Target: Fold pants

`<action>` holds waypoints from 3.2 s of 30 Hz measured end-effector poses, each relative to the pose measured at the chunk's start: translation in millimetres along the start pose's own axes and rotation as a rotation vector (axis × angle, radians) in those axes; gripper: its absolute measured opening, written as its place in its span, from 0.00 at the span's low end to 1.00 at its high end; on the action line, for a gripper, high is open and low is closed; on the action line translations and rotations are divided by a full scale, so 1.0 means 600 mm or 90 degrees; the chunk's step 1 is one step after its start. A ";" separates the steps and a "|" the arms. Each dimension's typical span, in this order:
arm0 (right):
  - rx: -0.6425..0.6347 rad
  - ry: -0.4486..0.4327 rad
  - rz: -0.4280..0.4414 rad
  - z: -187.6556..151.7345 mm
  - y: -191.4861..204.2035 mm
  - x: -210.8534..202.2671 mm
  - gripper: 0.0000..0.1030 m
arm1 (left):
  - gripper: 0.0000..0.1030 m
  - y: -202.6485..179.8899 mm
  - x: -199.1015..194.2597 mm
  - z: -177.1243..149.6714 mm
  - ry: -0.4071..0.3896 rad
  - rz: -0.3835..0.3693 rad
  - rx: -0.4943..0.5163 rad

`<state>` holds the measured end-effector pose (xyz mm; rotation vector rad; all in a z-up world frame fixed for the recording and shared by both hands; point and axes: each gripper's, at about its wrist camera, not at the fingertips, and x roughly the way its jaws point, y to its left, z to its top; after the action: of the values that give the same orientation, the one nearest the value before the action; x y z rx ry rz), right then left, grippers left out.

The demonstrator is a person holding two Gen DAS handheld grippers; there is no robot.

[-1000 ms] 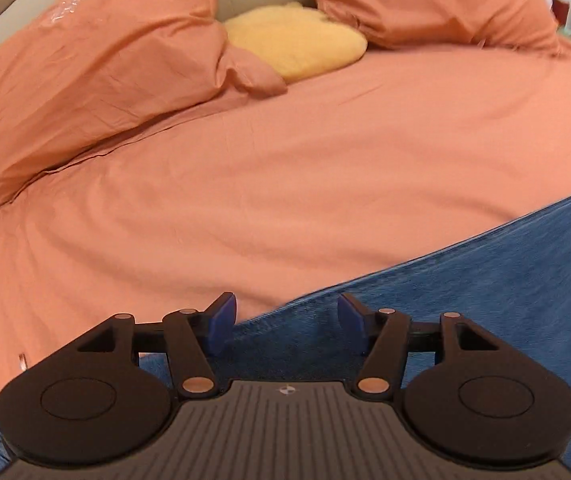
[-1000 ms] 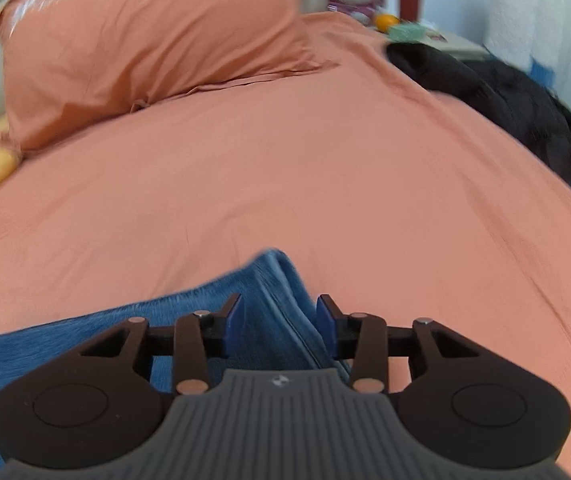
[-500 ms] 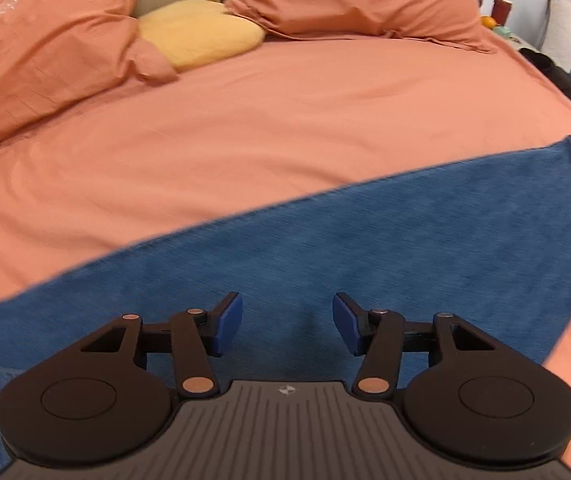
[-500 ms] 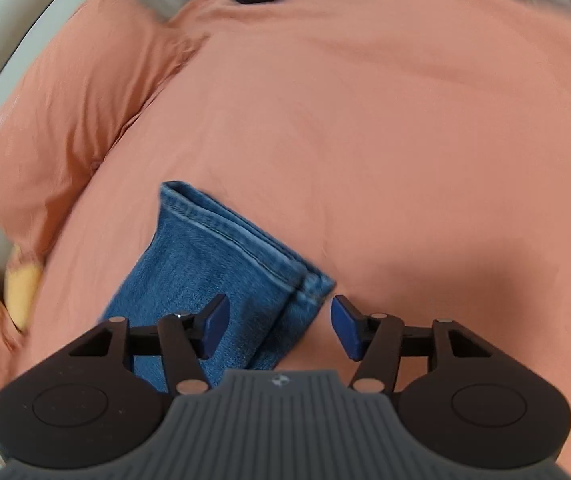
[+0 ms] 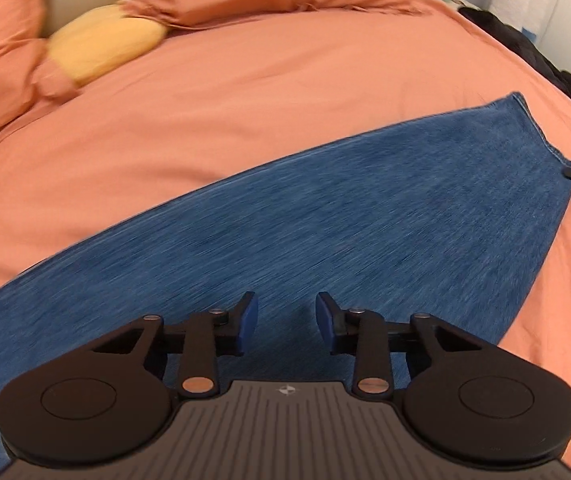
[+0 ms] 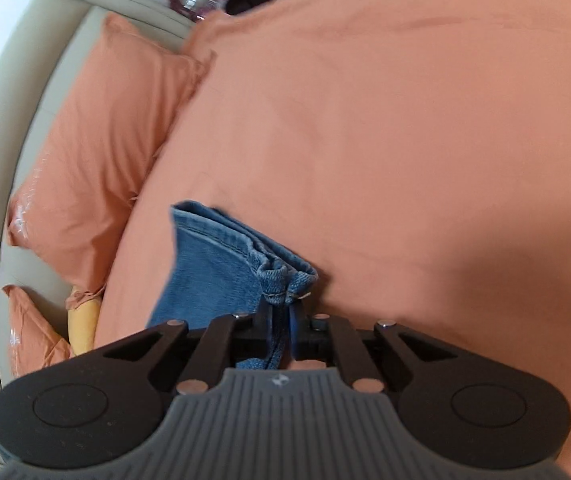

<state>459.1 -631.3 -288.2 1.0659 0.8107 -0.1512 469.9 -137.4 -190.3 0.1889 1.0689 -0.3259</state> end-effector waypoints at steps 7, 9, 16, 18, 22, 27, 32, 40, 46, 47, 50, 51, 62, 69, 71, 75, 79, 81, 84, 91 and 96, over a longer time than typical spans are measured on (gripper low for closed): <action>-0.028 0.009 0.015 0.003 -0.006 0.008 0.03 | 0.33 -0.038 0.084 0.080 -0.027 -0.014 -0.031; -0.041 0.014 0.014 0.005 -0.008 0.005 0.03 | 0.33 -0.038 0.105 0.107 -0.030 -0.025 -0.057; -0.061 0.023 0.008 0.009 -0.010 0.009 0.03 | 0.31 -0.053 0.173 0.160 0.005 0.010 -0.068; -0.066 0.025 0.004 0.010 -0.009 0.010 0.03 | 0.31 -0.058 0.174 0.160 0.005 0.019 -0.064; -0.071 0.030 -0.010 0.011 -0.004 0.010 0.03 | 0.22 -0.078 0.149 0.147 0.016 0.010 -0.032; -0.092 0.030 -0.029 0.011 0.011 0.005 0.03 | 0.18 -0.121 0.118 0.089 0.060 -0.017 0.040; -0.095 0.023 -0.045 0.012 0.026 -0.007 0.03 | 0.13 -0.158 0.081 0.025 0.078 -0.032 0.073; -0.154 0.001 -0.049 0.013 0.102 -0.050 0.02 | 0.04 -0.187 0.030 -0.049 0.062 -0.064 0.036; -0.277 -0.032 -0.025 -0.014 0.219 -0.113 0.02 | 0.05 -0.184 0.020 -0.085 0.067 -0.129 0.003; -0.299 -0.039 -0.020 -0.022 0.244 -0.125 0.02 | 0.06 -0.179 0.014 -0.094 0.070 -0.150 -0.007; -0.375 -0.063 0.000 -0.053 0.320 -0.161 0.02 | 0.09 -0.154 -0.018 -0.128 0.053 -0.183 -0.027; -0.403 -0.067 0.005 -0.067 0.348 -0.171 0.02 | 0.09 -0.141 -0.030 -0.139 0.046 -0.185 -0.035; -0.587 -0.028 0.051 -0.296 0.593 -0.165 0.02 | 0.09 0.077 -0.163 -0.204 -0.043 -0.117 -0.146; -0.601 0.089 0.088 -0.485 0.635 -0.075 0.02 | 0.09 0.200 -0.205 -0.253 -0.074 -0.077 -0.238; -0.613 0.139 0.087 -0.548 0.618 -0.042 0.02 | 0.09 0.222 -0.206 -0.270 -0.077 -0.082 -0.268; -0.687 0.244 0.037 -0.678 0.555 0.022 0.02 | 0.09 0.253 -0.200 -0.303 -0.075 -0.098 -0.311; -0.764 0.279 -0.020 -0.743 0.503 0.062 0.03 | 0.28 0.273 -0.200 -0.313 -0.086 -0.132 -0.354; -0.761 0.279 -0.021 -0.749 0.493 0.069 0.05 | 0.35 0.277 -0.195 -0.315 -0.091 -0.154 -0.373; -0.737 0.296 -0.012 -0.747 0.492 0.071 0.20 | 0.48 0.285 -0.177 -0.306 -0.094 -0.180 -0.395; -0.749 0.303 0.021 -0.708 0.524 0.040 0.41 | 0.64 0.296 -0.137 -0.288 -0.101 -0.229 -0.471; -0.750 0.247 -0.052 -0.638 0.519 0.043 0.42 | 0.66 0.297 -0.081 -0.280 -0.087 -0.227 -0.542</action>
<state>428.8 -152.4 -169.9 -0.0664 1.0680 0.4448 372.6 89.4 -227.7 -0.7811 1.0204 -0.1737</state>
